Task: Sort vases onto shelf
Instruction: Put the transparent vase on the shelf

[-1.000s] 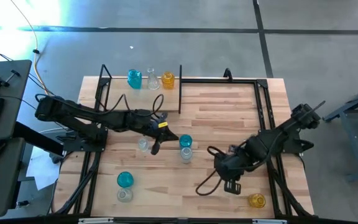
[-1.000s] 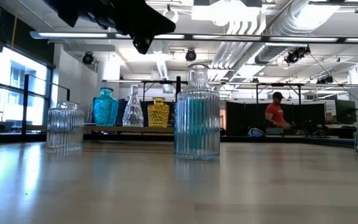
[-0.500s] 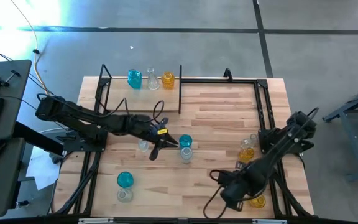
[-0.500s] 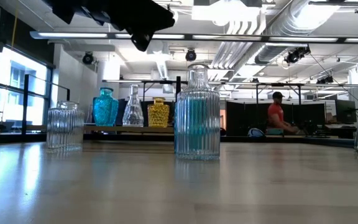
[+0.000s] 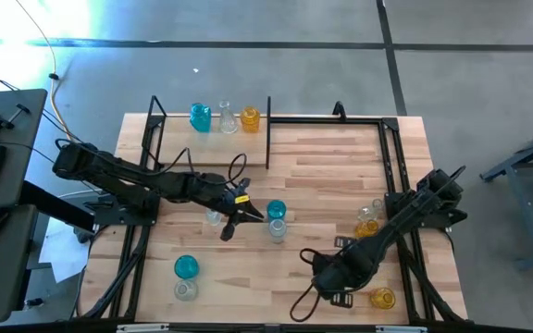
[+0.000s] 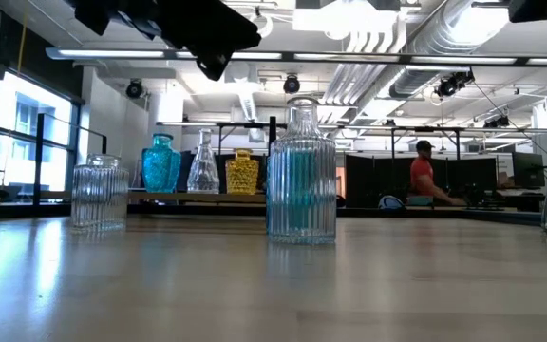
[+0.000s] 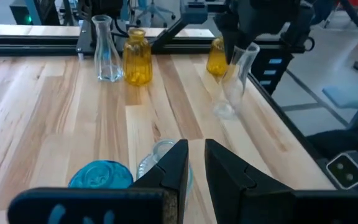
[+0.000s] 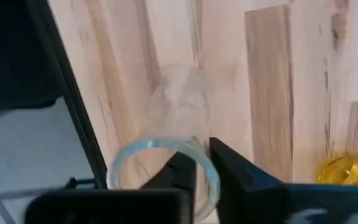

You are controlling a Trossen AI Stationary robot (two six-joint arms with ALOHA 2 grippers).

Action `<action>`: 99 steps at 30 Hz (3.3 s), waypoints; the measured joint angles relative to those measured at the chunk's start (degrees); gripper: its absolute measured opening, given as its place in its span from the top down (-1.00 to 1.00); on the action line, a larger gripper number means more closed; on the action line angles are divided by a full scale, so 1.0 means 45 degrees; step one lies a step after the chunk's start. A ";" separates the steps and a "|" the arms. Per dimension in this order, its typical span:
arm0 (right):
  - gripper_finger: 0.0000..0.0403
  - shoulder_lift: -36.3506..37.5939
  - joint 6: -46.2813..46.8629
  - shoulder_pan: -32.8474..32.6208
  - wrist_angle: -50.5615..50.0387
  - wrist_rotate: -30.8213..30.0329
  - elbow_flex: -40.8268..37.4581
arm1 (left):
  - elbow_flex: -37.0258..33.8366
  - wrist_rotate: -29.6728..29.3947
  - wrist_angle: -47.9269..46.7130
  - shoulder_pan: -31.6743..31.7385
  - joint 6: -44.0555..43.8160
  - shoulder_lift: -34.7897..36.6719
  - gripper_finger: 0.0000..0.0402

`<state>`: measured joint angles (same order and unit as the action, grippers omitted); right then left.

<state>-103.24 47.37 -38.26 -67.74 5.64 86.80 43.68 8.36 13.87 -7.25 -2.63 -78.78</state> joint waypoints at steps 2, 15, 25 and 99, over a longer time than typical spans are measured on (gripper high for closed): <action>0.96 0.0005 -0.0285 0.0109 0.0066 0.0132 0.0000 | 0.0000 0.0024 -0.0111 0.0000 0.0290 0.0000 0.77; 0.99 0.0121 -0.2487 0.1719 -0.1715 0.0939 0.2018 | 0.0000 0.0070 -0.0063 0.0022 0.1284 0.0000 0.77; 1.00 0.0131 -0.5127 0.2960 -0.3350 0.0171 0.5468 | 0.0000 0.0767 0.1754 -0.0978 0.0937 -0.0315 0.69; 0.71 0.0121 -0.9421 0.4050 -0.1415 -0.1712 0.6067 | 0.5226 0.1465 0.2267 -0.1198 -0.0638 -0.5518 0.20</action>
<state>-102.69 4.97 -20.03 -74.11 -2.06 114.11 67.20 14.95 24.07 -12.64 -5.50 -103.62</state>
